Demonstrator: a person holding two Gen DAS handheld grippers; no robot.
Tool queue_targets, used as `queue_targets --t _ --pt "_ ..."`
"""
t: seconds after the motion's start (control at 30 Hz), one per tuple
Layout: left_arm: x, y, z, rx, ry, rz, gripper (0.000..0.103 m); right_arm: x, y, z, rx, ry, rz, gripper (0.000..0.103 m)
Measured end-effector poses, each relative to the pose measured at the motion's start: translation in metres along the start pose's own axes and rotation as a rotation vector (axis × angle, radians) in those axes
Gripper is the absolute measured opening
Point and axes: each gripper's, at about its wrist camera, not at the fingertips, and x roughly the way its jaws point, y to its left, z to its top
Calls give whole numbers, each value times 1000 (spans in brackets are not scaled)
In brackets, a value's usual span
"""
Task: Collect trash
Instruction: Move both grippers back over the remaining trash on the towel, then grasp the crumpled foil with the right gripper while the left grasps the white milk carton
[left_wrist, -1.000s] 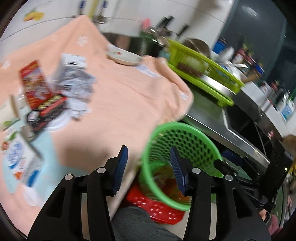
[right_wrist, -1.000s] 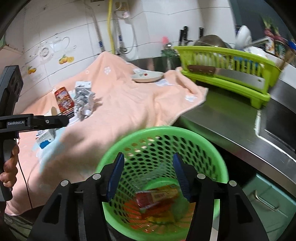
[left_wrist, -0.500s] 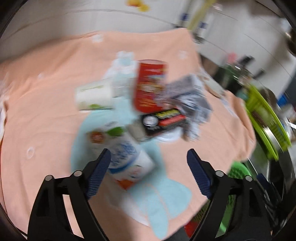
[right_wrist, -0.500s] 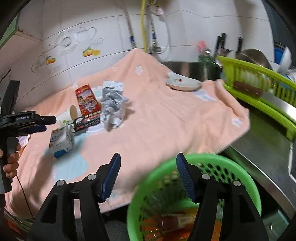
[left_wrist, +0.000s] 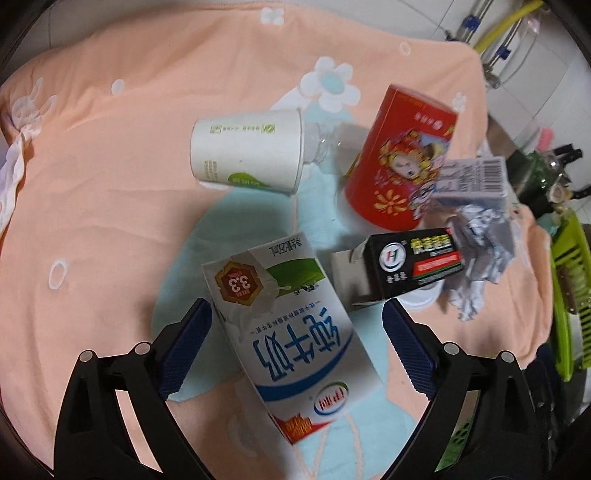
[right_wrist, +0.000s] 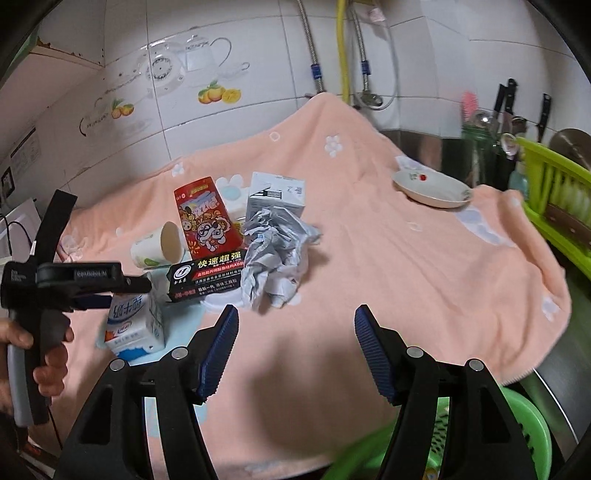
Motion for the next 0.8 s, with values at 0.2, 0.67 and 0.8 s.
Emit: queue_targets --t 0.2,0.67,0.8 --pt "14 4 -2 27 35 28 92 30 -5 8 22 41 35 63" --pt "10 18 0 149 70 5 84 82 -20 24 101 34 54 57" --pt "7 21 -1 166 82 -4 84 102 -24 32 125 51 65 45"
